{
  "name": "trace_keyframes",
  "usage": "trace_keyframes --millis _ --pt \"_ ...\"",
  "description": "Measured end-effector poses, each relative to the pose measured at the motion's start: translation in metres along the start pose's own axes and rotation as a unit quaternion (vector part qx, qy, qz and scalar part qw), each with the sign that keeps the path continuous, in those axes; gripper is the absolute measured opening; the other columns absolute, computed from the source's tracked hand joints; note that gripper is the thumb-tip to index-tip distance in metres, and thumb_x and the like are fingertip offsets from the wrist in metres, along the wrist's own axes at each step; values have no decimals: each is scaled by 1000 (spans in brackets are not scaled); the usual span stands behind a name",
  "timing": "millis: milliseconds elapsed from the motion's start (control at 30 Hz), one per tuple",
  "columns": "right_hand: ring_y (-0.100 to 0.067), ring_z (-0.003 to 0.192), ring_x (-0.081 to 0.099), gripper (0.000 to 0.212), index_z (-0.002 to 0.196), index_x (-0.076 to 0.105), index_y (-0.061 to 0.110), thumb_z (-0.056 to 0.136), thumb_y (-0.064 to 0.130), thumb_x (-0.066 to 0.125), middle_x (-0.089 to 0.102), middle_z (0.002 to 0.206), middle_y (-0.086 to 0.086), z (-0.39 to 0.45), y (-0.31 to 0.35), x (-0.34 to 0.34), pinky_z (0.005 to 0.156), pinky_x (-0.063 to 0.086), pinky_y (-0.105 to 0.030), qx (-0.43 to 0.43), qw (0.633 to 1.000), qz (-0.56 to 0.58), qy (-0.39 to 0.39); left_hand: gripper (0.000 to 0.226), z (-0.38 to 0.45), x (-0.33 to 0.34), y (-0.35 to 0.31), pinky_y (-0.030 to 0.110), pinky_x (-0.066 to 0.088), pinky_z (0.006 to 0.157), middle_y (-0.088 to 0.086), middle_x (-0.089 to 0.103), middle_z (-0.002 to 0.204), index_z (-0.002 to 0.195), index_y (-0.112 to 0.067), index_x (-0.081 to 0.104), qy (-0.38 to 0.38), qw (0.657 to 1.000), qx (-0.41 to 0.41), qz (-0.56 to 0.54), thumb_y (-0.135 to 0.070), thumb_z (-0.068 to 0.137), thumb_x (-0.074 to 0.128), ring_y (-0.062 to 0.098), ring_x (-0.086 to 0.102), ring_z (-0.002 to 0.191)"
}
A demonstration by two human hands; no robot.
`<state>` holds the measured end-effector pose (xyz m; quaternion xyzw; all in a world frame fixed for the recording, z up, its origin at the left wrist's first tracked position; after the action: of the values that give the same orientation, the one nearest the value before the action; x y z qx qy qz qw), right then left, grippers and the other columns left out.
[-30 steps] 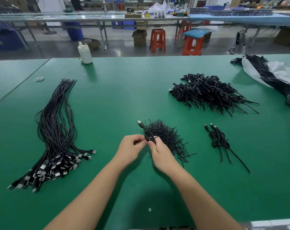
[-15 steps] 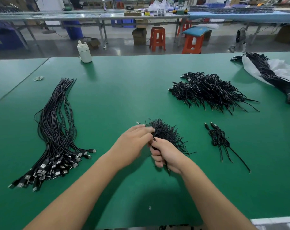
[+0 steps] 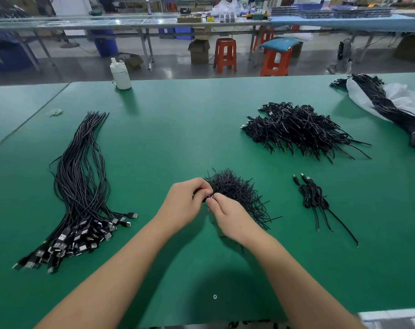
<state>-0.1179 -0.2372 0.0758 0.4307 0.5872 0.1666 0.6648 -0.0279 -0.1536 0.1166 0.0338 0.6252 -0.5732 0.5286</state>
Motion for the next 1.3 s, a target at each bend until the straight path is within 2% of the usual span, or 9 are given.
trace_keyframes --millis 100,200,433,633,900,1000,1067,1200,1300 --pt "-32 84 57 28 89 44 18 106 38 33 54 85 -2 -1 3 0 73 43 -42 -27 988 -147 -25 17 -2 4 2 13 39 67 -16 66 77 83 -25 65 8 999 -22 25 -14 93 59 5 57 72" --pt "-32 86 63 27 102 52 19 105 38 33 58 96 -1 -2 6 0 69 39 -38 -46 968 -238 -63 18 -4 7 6 21 39 69 -17 63 74 81 -27 65 11 998 -54 35 -15 93 59 8 57 74" --pt "-28 86 65 32 113 58 21 106 40 32 61 101 1 -3 9 2 68 41 -35 -63 951 -286 -100 18 -2 7 14 21 44 66 -10 70 77 77 -31 65 37 994 -97 25 -22 92 62 10 61 74" --pt "-27 87 63 33 113 58 16 107 36 33 61 99 -3 -6 6 11 65 31 -31 -102 942 -306 -88 13 -5 6 29 13 34 48 -8 69 62 73 -22 70 50 985 -158 -35 -29 83 75 -3 46 46" --pt "-30 80 63 28 102 60 11 105 30 41 62 93 -7 -3 7 14 63 35 -35 -114 939 -311 -94 35 -6 2 29 16 33 45 -10 56 52 67 -21 67 25 986 -154 58 -47 89 62 4 46 48" --pt "-30 73 65 11 101 64 9 96 15 57 63 85 -8 -4 8 15 58 37 -33 -107 933 -334 -76 31 -8 10 26 14 36 47 -15 60 55 68 -27 70 87 986 -138 31 -53 84 67 0 47 48" --pt "-27 64 64 10 95 67 10 85 8 68 62 77 -7 -4 8 16 52 35 -29 -106 928 -348 -79 25 -7 11 24 17 39 51 -11 66 62 71 -27 73 106 986 -128 34 -49 84 70 2 48 52" --pt "-28 86 62 13 106 56 13 101 17 45 61 98 -7 -2 3 20 63 34 -35 -113 928 -351 -51 8 -6 13 22 28 52 73 -4 73 77 77 -24 74 123 983 -124 48 -27 84 73 15 65 76" --pt "-27 91 62 13 107 52 15 102 19 40 59 102 -5 -3 4 20 63 33 -34 -118 917 -379 -45 10 -7 14 21 30 54 75 -3 74 77 75 -24 74 125 982 -129 60 -20 83 72 18 66 78"
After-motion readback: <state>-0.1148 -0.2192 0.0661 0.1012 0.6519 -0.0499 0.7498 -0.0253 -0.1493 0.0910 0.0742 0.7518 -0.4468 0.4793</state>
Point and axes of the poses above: each hand's wrist, its own z-axis towards the middle knuckle, its own x-axis out of the palm, y = z × x, the point moved 7 cm from there along z, towards the middle knuckle
